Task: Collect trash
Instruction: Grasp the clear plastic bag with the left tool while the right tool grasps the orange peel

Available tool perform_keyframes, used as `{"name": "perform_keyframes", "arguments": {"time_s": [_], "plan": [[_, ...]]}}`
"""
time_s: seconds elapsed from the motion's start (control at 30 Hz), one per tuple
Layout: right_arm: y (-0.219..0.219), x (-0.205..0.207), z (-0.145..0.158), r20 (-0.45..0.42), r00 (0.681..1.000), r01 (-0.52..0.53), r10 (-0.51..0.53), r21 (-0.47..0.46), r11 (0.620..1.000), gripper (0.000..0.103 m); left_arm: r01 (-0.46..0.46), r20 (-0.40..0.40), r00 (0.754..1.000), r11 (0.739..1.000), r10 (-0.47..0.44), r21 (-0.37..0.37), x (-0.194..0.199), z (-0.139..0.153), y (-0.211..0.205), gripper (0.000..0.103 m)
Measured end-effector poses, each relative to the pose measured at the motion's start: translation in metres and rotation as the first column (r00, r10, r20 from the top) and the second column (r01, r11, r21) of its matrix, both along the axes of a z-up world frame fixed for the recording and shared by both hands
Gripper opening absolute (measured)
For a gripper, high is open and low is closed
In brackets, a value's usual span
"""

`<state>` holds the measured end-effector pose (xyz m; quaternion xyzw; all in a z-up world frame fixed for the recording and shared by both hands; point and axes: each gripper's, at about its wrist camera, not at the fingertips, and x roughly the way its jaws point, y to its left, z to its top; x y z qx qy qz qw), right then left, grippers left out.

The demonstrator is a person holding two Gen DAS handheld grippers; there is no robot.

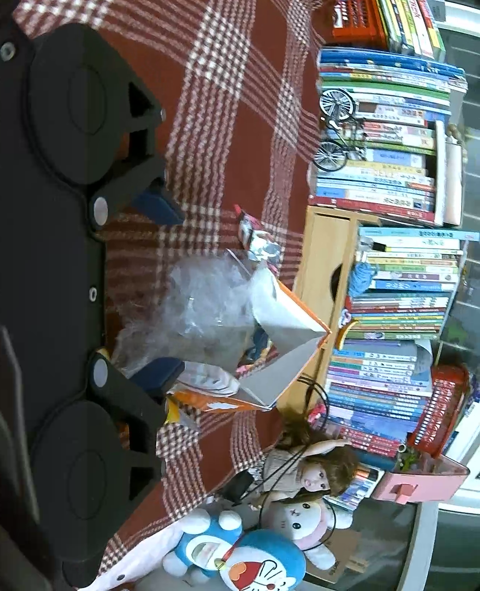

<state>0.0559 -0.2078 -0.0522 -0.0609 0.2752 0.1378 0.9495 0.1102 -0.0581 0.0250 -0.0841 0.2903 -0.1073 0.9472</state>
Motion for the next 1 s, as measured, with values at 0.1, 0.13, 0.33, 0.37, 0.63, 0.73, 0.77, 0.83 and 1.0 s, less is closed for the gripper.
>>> {"name": "perform_keyframes", "arguments": {"time_s": [0.1, 0.13, 0.33, 0.37, 0.63, 0.73, 0.77, 0.83, 1.0], "plan": [[0.001, 0.006, -0.002, -0.019, 1.000, -0.007, 0.008, 0.008, 1.000, 0.079, 0.017, -0.012, 1.000, 0.999, -0.017, -0.032, 0.007, -0.005, 0.000, 0.039], [0.002, 0.007, -0.002, -0.023, 1.000, -0.013, 0.013, 0.007, 1.000, 0.075, 0.022, -0.027, 0.999, 0.999, -0.023, -0.039, 0.009, -0.007, 0.000, 0.033], [0.005, 0.005, 0.000, -0.029, 0.999, -0.037, 0.037, 0.000, 0.999, 0.054, 0.034, -0.015, 0.999, 0.999, -0.034, -0.016, 0.001, -0.007, 0.000, 0.017], [0.005, 0.003, 0.000, -0.028, 0.999, -0.037, 0.037, 0.000, 0.999, 0.053, 0.037, -0.013, 0.999, 0.999, -0.037, -0.019, -0.002, -0.005, 0.002, 0.016], [0.006, -0.016, 0.004, -0.011, 0.999, -0.047, 0.048, 0.026, 0.999, 0.048, 0.040, 0.022, 0.999, 0.999, -0.040, -0.031, -0.034, 0.013, 0.018, 0.013], [0.006, -0.025, 0.005, -0.005, 0.999, -0.047, 0.047, 0.025, 0.999, 0.048, 0.041, 0.025, 0.999, 0.999, -0.041, -0.032, -0.050, 0.017, 0.026, 0.013], [0.006, -0.028, 0.005, -0.006, 0.999, -0.046, 0.046, 0.028, 0.999, 0.048, 0.041, 0.026, 0.999, 0.999, -0.040, -0.033, -0.056, 0.017, 0.029, 0.013], [0.005, -0.034, 0.006, -0.006, 0.999, -0.041, 0.041, 0.031, 0.999, 0.047, 0.040, 0.031, 0.999, 0.999, -0.040, -0.028, -0.067, 0.018, 0.034, 0.013], [0.000, -0.050, 0.008, -0.006, 0.999, -0.039, 0.039, 0.047, 0.998, 0.047, 0.047, 0.036, 0.998, 0.999, -0.047, -0.020, -0.098, 0.022, 0.047, 0.013]]}}
